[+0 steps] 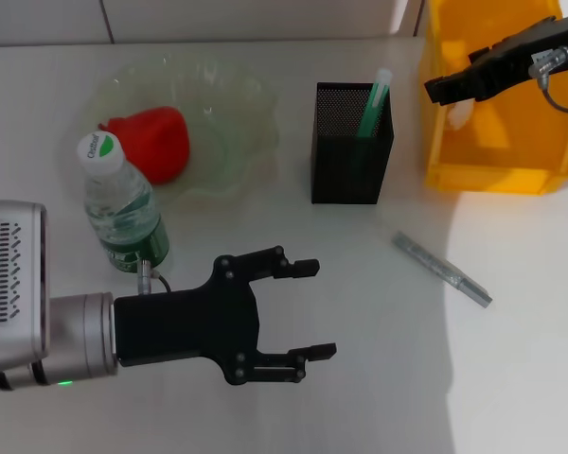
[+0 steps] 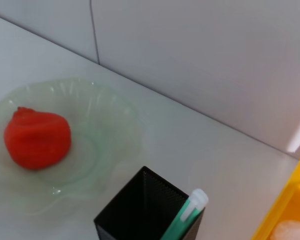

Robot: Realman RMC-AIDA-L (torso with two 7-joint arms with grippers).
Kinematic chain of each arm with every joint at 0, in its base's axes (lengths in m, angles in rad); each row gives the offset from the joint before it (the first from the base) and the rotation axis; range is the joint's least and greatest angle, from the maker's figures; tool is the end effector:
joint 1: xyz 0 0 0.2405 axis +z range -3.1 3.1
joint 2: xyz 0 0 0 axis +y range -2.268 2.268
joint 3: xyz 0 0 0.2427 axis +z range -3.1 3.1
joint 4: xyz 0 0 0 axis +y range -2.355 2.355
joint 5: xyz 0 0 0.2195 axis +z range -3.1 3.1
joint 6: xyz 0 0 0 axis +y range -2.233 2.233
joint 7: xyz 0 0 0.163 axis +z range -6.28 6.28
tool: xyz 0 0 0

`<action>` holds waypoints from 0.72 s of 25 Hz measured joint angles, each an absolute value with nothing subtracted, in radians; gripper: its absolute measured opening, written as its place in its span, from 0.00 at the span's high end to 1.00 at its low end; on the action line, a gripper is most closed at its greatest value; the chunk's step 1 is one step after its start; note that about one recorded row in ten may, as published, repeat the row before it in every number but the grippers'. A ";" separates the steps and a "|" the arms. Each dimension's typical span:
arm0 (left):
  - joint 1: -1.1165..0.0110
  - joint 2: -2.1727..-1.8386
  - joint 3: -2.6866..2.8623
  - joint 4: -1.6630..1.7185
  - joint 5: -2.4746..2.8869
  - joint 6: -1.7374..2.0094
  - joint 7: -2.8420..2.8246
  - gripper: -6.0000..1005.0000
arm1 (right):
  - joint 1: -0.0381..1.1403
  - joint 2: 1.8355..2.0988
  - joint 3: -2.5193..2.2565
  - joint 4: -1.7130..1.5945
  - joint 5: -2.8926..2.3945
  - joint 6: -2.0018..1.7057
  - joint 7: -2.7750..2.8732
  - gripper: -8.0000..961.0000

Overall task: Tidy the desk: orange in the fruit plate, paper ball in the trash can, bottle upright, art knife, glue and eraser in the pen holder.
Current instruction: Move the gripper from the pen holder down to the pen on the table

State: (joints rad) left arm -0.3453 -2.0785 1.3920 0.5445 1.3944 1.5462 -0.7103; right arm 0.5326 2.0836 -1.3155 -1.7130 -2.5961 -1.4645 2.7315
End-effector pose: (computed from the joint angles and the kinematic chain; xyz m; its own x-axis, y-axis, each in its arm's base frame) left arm -0.2274 0.2588 -0.0794 0.7990 -0.1390 0.5851 -0.0274 -0.9803 -0.1955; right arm 0.1171 0.3790 0.0556 0.7999 -0.5814 -0.1491 -0.5426 -0.5943 -0.5936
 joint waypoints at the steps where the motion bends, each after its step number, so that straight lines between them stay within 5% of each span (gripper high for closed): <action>1: -0.346 -2.079 1.391 0.544 1.393 1.545 -0.710 0.20 | 0.533 2.084 -1.319 -1.741 -2.596 -1.480 2.740 0.33; 18: -0.331 -2.078 1.306 0.469 1.368 1.544 -0.670 0.20 | 0.522 2.082 -1.290 -1.850 -2.596 -1.613 2.755 0.35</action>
